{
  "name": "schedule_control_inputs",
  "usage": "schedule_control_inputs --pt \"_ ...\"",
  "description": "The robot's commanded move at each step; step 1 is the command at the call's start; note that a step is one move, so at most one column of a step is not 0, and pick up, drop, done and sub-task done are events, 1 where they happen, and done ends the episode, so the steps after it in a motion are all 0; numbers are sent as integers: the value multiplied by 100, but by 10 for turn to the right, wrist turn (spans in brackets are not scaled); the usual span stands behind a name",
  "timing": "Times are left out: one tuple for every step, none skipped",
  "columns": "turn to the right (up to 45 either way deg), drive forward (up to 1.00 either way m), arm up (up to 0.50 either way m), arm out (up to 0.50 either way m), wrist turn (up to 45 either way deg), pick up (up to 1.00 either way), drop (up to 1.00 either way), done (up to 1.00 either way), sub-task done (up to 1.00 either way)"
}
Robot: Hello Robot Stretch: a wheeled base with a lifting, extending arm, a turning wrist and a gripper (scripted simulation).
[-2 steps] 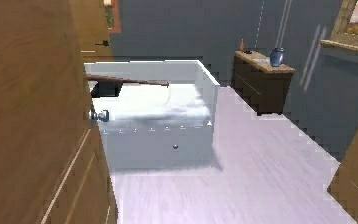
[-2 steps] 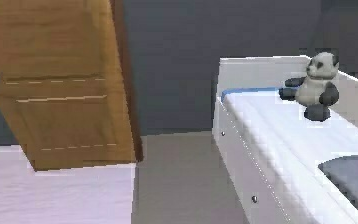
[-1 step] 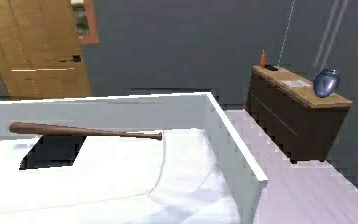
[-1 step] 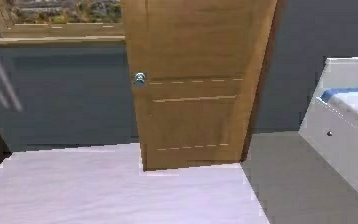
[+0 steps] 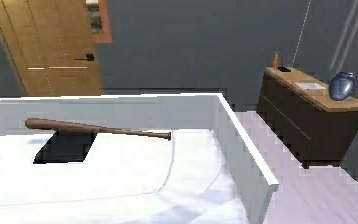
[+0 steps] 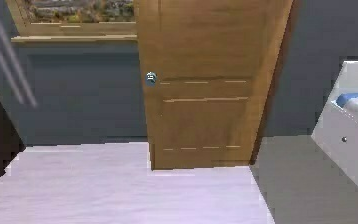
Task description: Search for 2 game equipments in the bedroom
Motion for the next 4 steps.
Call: schedule_control_inputs --pt "0 20 0 0 0 0 0 0 0" --pt "-450 0 0 0 0 0 0 0 0" --pt "-180 0 0 0 0 0 0 0 0" --pt "0 0 0 0 0 0 0 0 100"
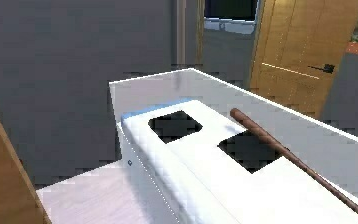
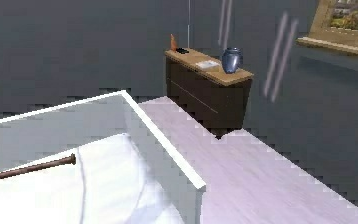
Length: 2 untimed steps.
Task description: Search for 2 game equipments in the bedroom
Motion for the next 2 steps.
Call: schedule_control_inputs --pt "210 0 0 0 0 0 0 0 0" --pt "0 0 0 0 0 0 0 100 0"
